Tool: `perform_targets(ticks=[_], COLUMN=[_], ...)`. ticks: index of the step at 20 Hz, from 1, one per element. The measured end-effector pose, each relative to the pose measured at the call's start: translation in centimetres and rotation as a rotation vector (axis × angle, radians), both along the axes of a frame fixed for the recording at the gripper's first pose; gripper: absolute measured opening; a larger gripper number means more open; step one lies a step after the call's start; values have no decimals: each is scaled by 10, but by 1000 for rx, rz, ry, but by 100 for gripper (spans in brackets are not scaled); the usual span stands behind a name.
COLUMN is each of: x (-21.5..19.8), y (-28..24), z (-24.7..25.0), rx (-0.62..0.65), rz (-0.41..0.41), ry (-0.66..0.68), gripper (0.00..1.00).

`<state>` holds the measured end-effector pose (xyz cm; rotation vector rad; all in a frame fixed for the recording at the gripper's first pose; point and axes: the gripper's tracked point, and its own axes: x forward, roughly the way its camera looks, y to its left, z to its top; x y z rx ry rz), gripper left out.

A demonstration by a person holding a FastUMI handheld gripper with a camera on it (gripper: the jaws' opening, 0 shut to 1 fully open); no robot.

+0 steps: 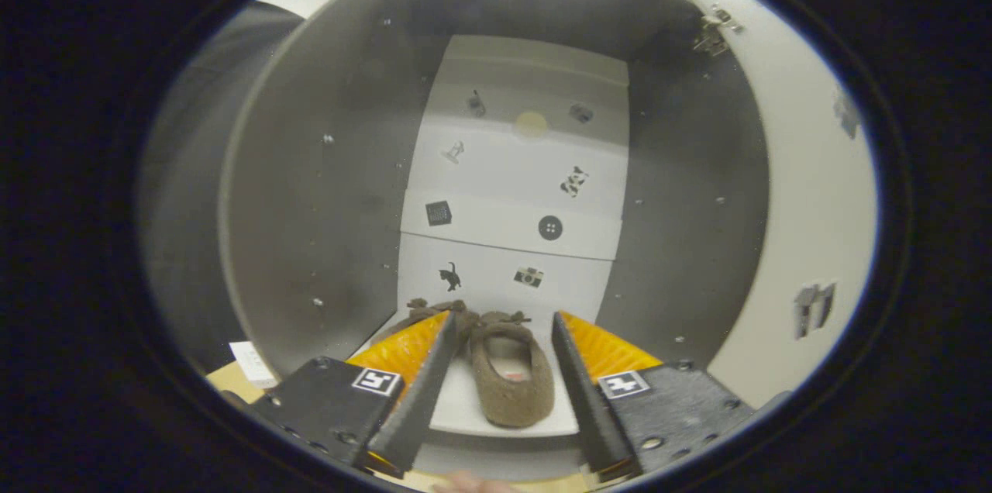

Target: Open the shoe cabinet door, grab the shoes and put them into the shoe cabinet, then close the shoe cabinet door.

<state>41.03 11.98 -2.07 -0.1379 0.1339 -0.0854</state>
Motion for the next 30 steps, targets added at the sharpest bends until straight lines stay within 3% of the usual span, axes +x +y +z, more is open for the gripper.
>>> perform_targets(ticks=[2,6,13,16,21,24,30], x=[-37,-131,-296,-345,-409,-437,-451], y=[-7,-20,-81,-109,-154,-194,-275], z=[16,44,111,120,115,107,58], rx=[-35,-54,-79,-123,-100,-72,-22], rz=[-20,-19,-62,-89,-91,-143,-234], ry=[-21,-65,-289,-327,-338,-360,-269], gripper=[100,100,100,100,100,100,100])
